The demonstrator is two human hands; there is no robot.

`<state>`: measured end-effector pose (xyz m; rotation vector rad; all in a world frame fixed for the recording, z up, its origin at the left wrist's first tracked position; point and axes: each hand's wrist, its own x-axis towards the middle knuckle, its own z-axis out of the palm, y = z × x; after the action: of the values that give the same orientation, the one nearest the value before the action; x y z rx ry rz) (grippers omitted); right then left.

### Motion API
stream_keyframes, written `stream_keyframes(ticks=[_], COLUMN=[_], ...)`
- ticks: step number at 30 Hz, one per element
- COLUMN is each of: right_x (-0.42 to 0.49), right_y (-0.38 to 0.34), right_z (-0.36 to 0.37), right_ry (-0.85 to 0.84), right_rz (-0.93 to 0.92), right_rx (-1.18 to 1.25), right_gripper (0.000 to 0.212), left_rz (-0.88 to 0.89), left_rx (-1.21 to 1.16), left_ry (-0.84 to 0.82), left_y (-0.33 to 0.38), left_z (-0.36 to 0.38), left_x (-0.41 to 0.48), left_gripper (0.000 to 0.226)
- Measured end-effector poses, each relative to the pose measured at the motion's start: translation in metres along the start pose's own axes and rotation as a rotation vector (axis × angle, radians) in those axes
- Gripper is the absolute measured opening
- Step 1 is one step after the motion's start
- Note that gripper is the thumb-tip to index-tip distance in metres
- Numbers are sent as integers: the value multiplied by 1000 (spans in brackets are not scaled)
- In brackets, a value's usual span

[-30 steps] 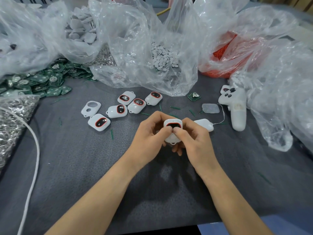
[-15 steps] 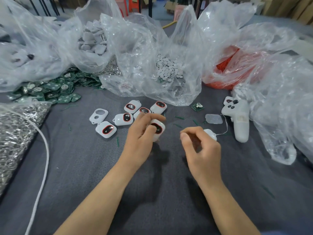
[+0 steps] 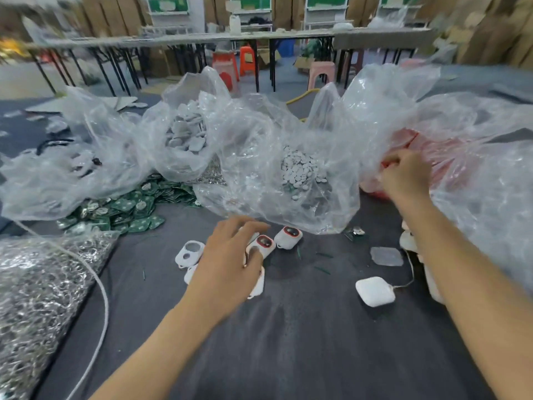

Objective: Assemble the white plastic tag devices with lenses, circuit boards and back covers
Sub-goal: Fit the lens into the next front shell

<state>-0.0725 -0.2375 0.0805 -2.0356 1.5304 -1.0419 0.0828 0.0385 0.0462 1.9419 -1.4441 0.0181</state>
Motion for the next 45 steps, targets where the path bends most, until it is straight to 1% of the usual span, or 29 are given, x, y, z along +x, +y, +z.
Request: stream_keyframes(ticks=[2, 4, 7, 9, 12, 16, 19, 22, 24, 25, 28, 31, 35, 39, 43, 45], right_x=[42, 61, 72, 77, 84, 87, 86, 83, 81, 80, 78, 77, 71, 63, 65, 67], right_y=[13, 22, 38, 44, 45, 47, 45, 45, 46, 47, 46, 44, 45, 38, 37, 44], right_z=[8, 18, 32, 38, 41, 43, 41, 34, 31, 30, 27, 22, 6, -29, -86, -124], right_ry=[-102, -187, -276, -320, -326, -285, -260, -204, -204, -207, -174, -87, -27, 43, 100, 176], right_rz=[45, 34, 20, 34, 22, 22, 60, 93, 103, 111, 149, 208, 253, 317, 280, 247], right_rx=[-183, -326, -450, -493, -499, -505, -462, -360, -324, -308, -211, -49, 147, 319, 506, 470], right_gripper=[29, 30, 28, 30, 30, 31, 26, 14, 25, 26, 29, 21, 27, 30, 16, 14], left_rz=[50, 27, 14, 36, 49, -1, -24, -31, -39, -42, -57, -60, -56, -48, -40, -33], left_rx=[-48, -77, -138, -188, -245, -296, -316, -340, -352, -355, -368, -355, -328, -322, -309, -301], left_ry=[-11, 22, 108, 119, 125, 126, 107, 106, 104, 103, 96, 90, 81, 72, 76, 76], left_y=[16, 30, 41, 40, 36, 36, 37, 37, 37, 37, 37, 36, 36, 37, 36, 36], left_z=[20, 43, 70, 82, 88, 85, 84, 83, 82, 82, 82, 83, 83, 82, 83, 85], left_x=[2, 4, 0, -6, -8, -6, -8, -8, -7, -7, -8, -9, -9, -10, -9, -9], left_gripper=[39, 43, 46, 48, 48, 45, 44, 46, 48, 48, 49, 45, 43, 43, 45, 44])
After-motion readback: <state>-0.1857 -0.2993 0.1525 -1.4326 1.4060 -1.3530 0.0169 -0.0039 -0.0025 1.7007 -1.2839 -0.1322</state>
